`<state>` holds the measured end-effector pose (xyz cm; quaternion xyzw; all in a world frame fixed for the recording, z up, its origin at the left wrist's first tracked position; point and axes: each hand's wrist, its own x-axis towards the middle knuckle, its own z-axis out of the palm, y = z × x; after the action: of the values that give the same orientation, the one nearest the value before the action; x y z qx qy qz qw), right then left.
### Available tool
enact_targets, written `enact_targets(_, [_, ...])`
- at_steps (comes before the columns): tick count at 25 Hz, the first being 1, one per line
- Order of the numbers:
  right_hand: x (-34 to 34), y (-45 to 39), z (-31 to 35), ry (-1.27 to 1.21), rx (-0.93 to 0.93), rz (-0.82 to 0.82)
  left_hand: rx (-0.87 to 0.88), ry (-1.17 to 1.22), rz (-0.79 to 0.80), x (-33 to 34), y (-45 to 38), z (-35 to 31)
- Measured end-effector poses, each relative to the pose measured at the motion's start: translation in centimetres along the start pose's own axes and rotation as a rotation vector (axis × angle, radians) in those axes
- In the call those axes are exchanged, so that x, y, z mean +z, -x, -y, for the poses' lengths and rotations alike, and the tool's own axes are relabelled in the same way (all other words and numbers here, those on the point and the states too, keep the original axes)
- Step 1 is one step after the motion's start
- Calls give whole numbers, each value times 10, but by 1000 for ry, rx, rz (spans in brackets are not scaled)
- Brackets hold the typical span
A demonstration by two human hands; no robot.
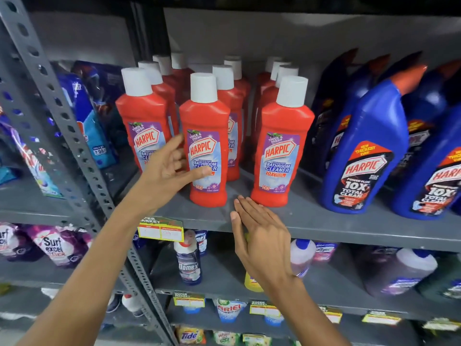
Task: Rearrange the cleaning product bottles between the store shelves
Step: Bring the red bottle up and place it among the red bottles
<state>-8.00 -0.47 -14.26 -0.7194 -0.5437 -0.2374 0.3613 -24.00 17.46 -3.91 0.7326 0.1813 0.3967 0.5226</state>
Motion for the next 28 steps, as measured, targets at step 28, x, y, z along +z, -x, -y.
enact_targets(28, [-11, 25, -10, -270, -54, -44, -200, -270, -90, 20, 40, -25])
